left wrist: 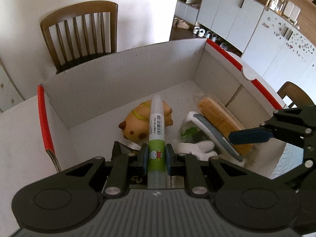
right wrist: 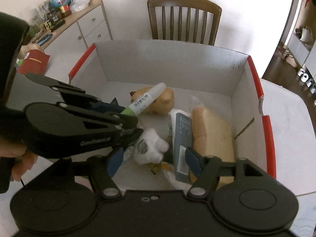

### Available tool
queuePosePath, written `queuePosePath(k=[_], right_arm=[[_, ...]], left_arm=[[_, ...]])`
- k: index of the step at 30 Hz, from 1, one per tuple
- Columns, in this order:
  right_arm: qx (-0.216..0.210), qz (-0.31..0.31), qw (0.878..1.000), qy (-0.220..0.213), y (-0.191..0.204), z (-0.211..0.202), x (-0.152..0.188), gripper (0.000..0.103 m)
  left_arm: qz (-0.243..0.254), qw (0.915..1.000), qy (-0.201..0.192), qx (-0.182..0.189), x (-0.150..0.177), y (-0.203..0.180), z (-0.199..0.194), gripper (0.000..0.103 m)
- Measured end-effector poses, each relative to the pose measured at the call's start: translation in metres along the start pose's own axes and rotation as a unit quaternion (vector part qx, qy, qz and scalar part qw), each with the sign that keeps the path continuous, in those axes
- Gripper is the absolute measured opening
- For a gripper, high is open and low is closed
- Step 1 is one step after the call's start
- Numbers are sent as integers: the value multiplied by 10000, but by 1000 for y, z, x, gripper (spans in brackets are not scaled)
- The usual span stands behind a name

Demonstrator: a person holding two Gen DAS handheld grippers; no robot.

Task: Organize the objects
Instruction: 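Open both grippers to drop the marker and plush toy in the box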

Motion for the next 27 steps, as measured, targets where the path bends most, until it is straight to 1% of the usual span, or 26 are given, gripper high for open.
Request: queuePosePath(k=[4,6,8,9,10,11,13,20,27], right_arm=[[-47,58,10000,-45,0,-5,-1,71],[-39,53,10000,-73,-1,-9,-1,71],[-16,42,9999,-134,-2,-14,-3,72],[-27,56,9999,-155,-3,-18,-3,72],[-35,65,9998,-169,-4,-20,-2,72],[-32,48,9998,-183,-5,-24,-1,72],[2,3,9997,-244,-6,-30,1,72],[-69,-29,9991,-419,-5,-56,7,72],[-197,-116,9978,-620,0,-86,14,73]], left_arm=[[-66,10000,9,21,1,-1,-1,17],[-83,10000,-30,0,1,-2,-3,19],[-106,9999,-92,-8,2,-3,-6,28],[-114,9998,-132,-14,2,-4,-9,30],[-117,9998,-170,-12,1,-4,-11,37],[-123,9997,-214,-9,1,-5,-13,49],[-161,9993,-344,-56,0,-7,-21,63],[-76,9983,-568,-55,-4,-20,-45,63],[5,9964,-844,-65,-4,-36,-78,63]])
Point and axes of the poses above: each gripper's, at about its wrist camera, not at the fingertips, and z roughly the way its jaws point, y to its left, x to its underside, the point moved 8 cm from there along z, roughly the way its jaws point, and after that the axes turned 8 degrees about z, right-handed, at the moved point
